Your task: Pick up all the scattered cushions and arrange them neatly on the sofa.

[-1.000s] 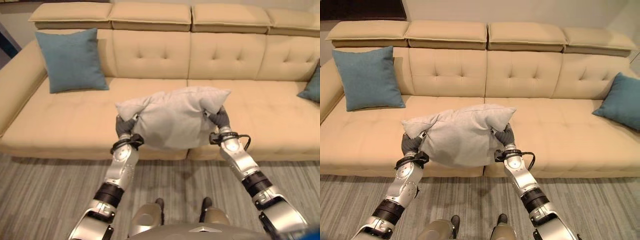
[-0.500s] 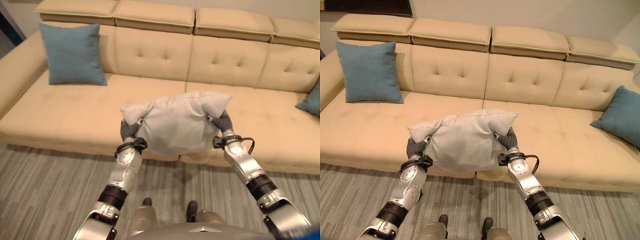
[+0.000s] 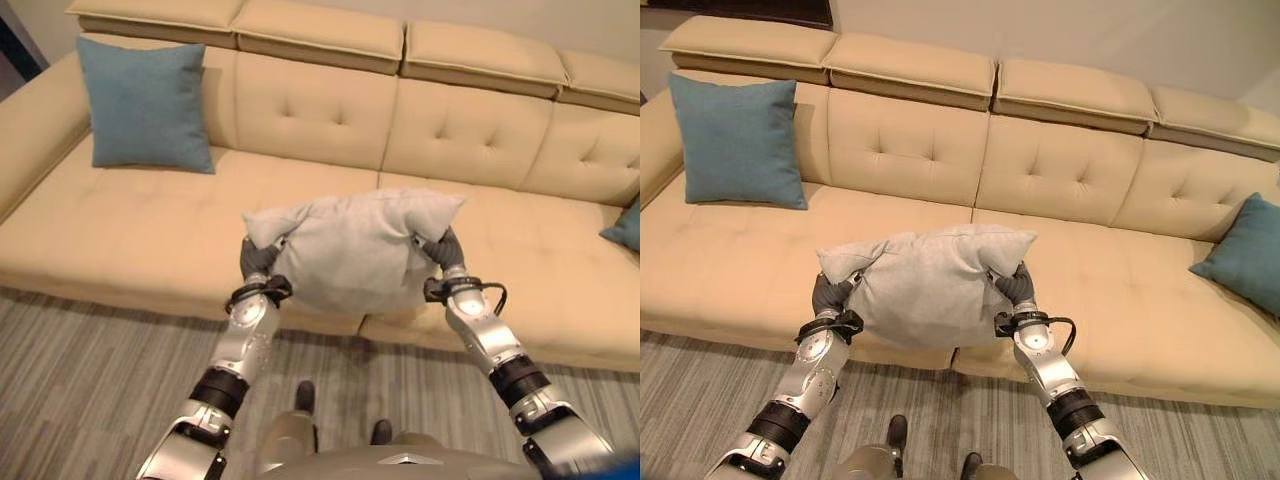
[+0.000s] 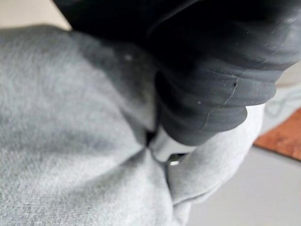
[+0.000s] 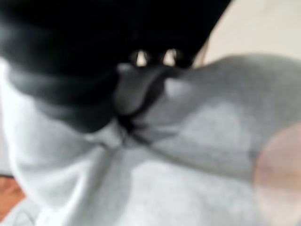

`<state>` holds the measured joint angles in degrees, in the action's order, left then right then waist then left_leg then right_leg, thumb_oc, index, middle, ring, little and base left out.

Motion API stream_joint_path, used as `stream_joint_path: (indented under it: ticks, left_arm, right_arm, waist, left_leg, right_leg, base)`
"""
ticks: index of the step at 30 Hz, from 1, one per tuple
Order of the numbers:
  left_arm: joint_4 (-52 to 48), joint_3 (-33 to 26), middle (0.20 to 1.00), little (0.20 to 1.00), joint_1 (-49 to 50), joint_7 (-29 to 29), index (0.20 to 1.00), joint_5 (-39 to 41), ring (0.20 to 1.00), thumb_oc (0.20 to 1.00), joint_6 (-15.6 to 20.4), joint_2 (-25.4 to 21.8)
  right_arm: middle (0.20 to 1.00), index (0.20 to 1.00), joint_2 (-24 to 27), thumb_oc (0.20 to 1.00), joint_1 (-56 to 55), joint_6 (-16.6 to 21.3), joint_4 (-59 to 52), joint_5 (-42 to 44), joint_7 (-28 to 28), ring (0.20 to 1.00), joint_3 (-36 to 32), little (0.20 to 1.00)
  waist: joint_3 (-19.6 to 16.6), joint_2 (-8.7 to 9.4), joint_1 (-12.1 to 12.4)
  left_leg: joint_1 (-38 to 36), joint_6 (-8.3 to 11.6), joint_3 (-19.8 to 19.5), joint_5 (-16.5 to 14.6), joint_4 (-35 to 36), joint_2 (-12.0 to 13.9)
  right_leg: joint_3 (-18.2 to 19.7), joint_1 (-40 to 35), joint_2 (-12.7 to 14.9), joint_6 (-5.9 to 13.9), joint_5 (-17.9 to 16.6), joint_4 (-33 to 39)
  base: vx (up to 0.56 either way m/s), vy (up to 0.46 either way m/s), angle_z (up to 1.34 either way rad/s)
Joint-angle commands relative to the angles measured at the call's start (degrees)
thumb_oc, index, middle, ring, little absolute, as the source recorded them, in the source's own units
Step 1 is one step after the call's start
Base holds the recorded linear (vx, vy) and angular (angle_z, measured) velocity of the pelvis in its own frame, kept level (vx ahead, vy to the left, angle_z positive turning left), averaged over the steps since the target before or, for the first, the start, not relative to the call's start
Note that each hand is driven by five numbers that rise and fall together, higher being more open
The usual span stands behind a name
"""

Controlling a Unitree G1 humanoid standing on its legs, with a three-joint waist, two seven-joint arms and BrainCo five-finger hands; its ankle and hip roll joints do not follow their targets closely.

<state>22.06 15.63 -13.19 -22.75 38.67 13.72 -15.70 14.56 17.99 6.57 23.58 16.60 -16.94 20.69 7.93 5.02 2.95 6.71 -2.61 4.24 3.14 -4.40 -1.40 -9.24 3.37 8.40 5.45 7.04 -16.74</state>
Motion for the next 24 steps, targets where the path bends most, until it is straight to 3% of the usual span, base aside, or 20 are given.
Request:
stream_joint_path:
  ticks: [1,4,8,12,14,15,17,20,22,24]
  left_arm:
    - [-8.7,5.4,0.2,0.2,-6.5,5.1,0.2,-5.3,0.2,0.2,3.0,2.1]
    - [-8.9,4.7,0.2,0.2,-6.3,5.0,0.2,-6.0,0.2,0.2,2.9,1.7]
    - [-9.0,3.9,0.2,0.2,-6.0,5.7,0.2,-5.8,0.2,0.2,2.9,1.6]
    - [-8.4,3.8,0.2,0.2,-6.2,6.0,0.2,-5.6,0.2,0.2,3.2,2.4]
    - [-8.4,3.9,0.2,0.2,-6.2,6.0,0.2,-5.6,0.2,0.2,3.2,2.4]
    - [-8.2,4.2,0.2,0.2,-5.5,6.6,0.2,-5.7,0.2,0.2,3.3,3.0]
    - [-7.6,4.9,0.2,0.2,-5.3,7.4,0.2,-4.5,0.2,0.2,3.4,3.9]
    - [-6.6,6.3,0.2,0.2,-6.7,8.0,0.2,-3.6,0.2,0.2,3.1,4.7]
    - [-6.7,6.6,0.2,0.2,-7.4,7.6,0.2,-3.3,0.2,0.2,2.8,5.0]
    - [-6.8,6.7,0.2,0.2,-7.7,7.4,0.2,-3.6,0.2,0.2,2.7,4.9]
  right_arm:
    - [0.2,0.2,-5.6,0.2,7.7,5.8,-7.3,-1.5,4.5,0.2,4.0,0.2]
    - [0.2,0.2,-6.1,0.2,8.2,5.4,-7.0,-1.5,4.8,0.2,4.1,0.2]
    - [0.2,0.2,-6.0,0.2,9.7,5.5,-6.5,-0.9,5.3,0.2,4.7,0.2]
    - [0.2,0.2,-5.3,0.2,9.4,5.4,-7.2,-1.7,5.3,0.2,5.2,0.2]
    - [0.2,0.2,-5.3,0.2,9.4,5.4,-7.2,-1.7,5.3,0.2,5.2,0.2]
    - [0.2,0.2,-4.4,0.2,7.9,5.6,-7.5,-2.1,5.6,0.2,4.9,0.2]
    - [0.2,0.2,-3.7,0.2,6.3,5.6,-7.9,-1.9,5.8,0.2,4.1,0.2]
    - [0.2,0.2,-2.7,0.2,5.3,6.1,-8.3,-0.6,4.9,0.2,3.0,0.2]
    - [0.2,0.2,-2.4,0.2,5.6,6.4,-8.7,-0.2,4.3,0.2,2.9,0.2]
    - [0.2,0.2,-2.6,0.2,5.8,6.4,-8.8,0.2,4.1,0.2,2.8,0.2]
  waist:
    - [-0.6,0.1,1.9]
    - [-0.8,-0.32,1.9]
    - [-0.7,0.02,1.0]
    - [-1.0,0.66,-1.0]
    - [-1.0,0.63,-1.1]
    - [-2.2,0.76,-1.6]
    - [-3.1,0.66,-2.4]
    - [-2.8,1.22,-3.6]
    - [-2.1,1.5,-3.3]
    - [-1.5,1.84,-3.0]
  left_leg:
    - [-0.1,2.58,-2.0,-5.9,-6.1,0.9]
    - [-2.9,1.96,-1.8,-8.0,-6.1,0.3]
    - [-5.8,2.29,-2.4,-10.0,-5.1,-0.8]
    - [-8.8,3.12,-4.7,-12.0,-4.5,-1.4]
    - [-8.9,3.13,-4.7,-12.0,-4.5,-1.3]
    - [-9.8,3.92,-5.5,-11.9,-3.9,-0.8]
    - [-9.8,5.41,-6.4,-11.2,-5.1,0.4]
    - [-5.3,8.11,-6.0,-8.2,-14.6,3.0]
    - [-2.7,8.36,-5.8,-6.8,-17.8,4.1]
    - [-0.8,7.8,-5.6,-7.8,-15.1,4.2]
  right_leg:
    - [0.5,-0.5,-0.7,4.77,-9.0,-5.7]
    - [-1.2,2.6,0.4,3.72,-8.9,-5.0]
    - [-3.1,5.2,0.4,3.04,-10.4,7.9]
    - [1.9,6.5,-1.6,4.42,-13.5,15.7]
    - [1.8,6.4,-1.7,4.42,-13.5,15.8]
    - [3.1,5.2,-2.7,3.82,-13.5,15.4]
    - [1.9,3.8,-3.3,2.75,-12.8,15.6]
    - [-1.0,0.8,-3.5,0.87,-11.6,16.8]
    - [-1.9,-0.8,-3.9,0.11,-10.6,17.3]
    - [-1.9,-1.8,-3.7,0.19,-9.7,17.8]
  base:
    - [0.05,0.054,-0.26]
    - [0.26,0.156,-0.11]
    - [0.21,-0.004,-0.19]
    - [0.29,-0.038,0.11]
    - [0.18,-0.051,0.43]
    - [0.3,-0.084,0.32]
    - [0.33,-0.124,0.39]
    - [0.19,-0.163,0.55]
    - [0.12,-0.089,0.49]
    - [0.11,-0.013,0.07]
